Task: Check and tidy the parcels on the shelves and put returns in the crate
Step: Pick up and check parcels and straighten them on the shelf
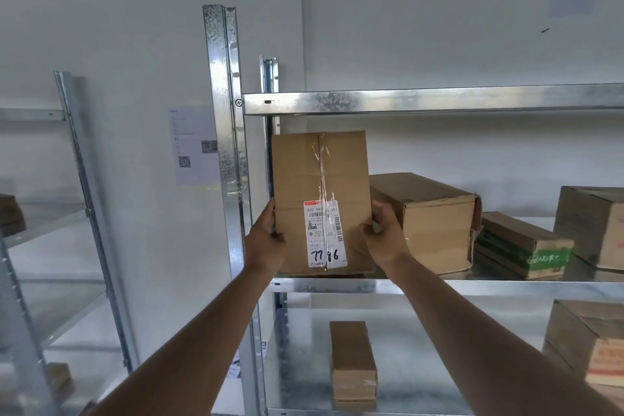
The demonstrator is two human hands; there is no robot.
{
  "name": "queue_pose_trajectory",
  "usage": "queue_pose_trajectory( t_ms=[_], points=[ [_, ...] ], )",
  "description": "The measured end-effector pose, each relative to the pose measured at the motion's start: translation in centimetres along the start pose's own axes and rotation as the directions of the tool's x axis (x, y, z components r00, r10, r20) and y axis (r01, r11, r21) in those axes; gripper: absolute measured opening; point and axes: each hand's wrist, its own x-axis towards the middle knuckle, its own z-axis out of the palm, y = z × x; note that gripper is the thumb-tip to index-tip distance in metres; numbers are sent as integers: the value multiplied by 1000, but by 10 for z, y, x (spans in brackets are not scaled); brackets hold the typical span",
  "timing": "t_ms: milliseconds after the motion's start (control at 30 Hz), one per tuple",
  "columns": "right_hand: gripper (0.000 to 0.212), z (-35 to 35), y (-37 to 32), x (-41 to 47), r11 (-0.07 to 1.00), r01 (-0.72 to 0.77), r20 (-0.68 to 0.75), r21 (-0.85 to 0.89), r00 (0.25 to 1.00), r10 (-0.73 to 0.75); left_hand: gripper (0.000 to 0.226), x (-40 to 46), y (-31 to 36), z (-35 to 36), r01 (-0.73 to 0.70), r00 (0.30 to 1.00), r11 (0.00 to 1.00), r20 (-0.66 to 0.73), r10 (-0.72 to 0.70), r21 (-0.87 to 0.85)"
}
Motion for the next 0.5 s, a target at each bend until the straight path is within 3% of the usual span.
queue_pose_trajectory(
  t_ms=[133, 267, 500],
  points=[
    [52, 19, 25, 3, 1000, -5, -44, -27, 999, 4, 75, 8, -31, 8, -98, 995, 989, -24, 101, 112],
    [55, 42, 40, 8, 1000, -7, -36, 30, 999, 8, 74, 25, -53, 16, -97, 990, 985, -92, 111, 143],
    [48, 87, 46, 26, 998, -57, -110, -1, 992, 57, 103, 53, -83, 40, -87, 994, 982, -44, 95, 170]
  ],
)
